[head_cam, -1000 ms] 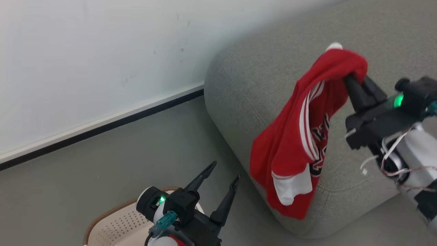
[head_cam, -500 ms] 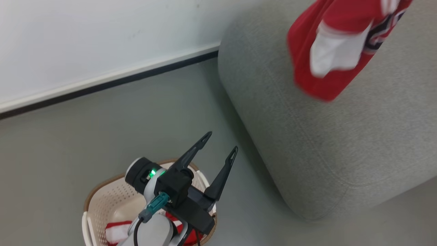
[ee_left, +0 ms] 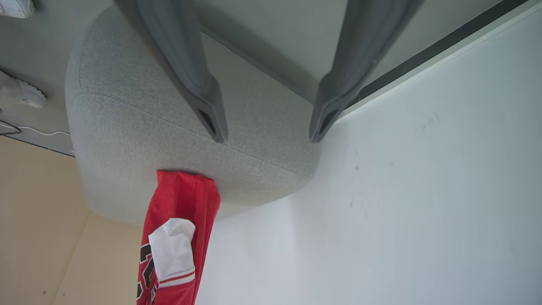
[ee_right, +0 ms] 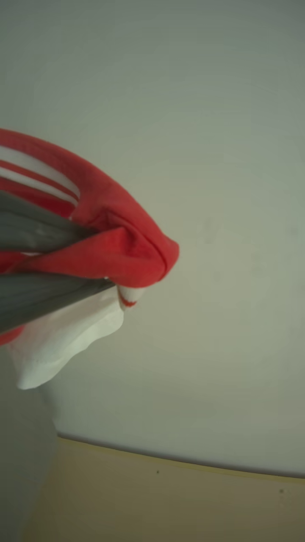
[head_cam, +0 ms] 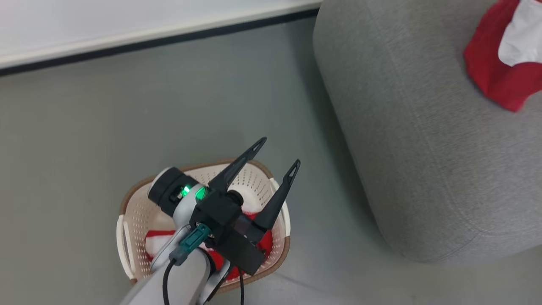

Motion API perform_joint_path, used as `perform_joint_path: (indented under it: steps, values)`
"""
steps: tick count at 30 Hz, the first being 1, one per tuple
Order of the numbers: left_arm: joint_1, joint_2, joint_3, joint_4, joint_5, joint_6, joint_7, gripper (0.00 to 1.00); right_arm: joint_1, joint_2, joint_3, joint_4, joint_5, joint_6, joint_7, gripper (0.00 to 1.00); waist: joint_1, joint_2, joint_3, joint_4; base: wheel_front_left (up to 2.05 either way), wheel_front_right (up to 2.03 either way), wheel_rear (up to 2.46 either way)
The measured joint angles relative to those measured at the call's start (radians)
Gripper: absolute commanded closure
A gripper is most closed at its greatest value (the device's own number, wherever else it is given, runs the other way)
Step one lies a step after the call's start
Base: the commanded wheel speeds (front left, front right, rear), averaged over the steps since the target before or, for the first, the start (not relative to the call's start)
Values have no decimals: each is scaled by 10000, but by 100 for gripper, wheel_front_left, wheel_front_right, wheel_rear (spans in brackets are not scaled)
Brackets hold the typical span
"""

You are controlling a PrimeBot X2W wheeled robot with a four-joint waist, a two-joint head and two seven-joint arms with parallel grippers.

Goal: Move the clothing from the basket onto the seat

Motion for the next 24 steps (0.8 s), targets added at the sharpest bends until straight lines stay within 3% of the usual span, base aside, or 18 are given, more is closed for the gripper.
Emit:
perform_joint_path:
  steps: [5,9,20,24]
  values:
    - [-302,157,15,-293,151,-2,192,0,12,247,-132,702,151,-190,-188,100,-1,0,635,219,0,0,0]
    - [-434,305,23,-383,201,-4,370,0,234,863,-228,1436,437,-355,-305,100,0,1,1113,282,0,0,0]
    - [-617,497,-13,-412,267,-100,662,0,1741,2121,-242,3131,825,-337,-621,100,-2,1,1944,215,0,0,0]
    - [-615,575,21,-408,267,-94,690,0,2020,2558,-15,3342,798,-140,-662,100,-3,0,1984,155,0,0,0]
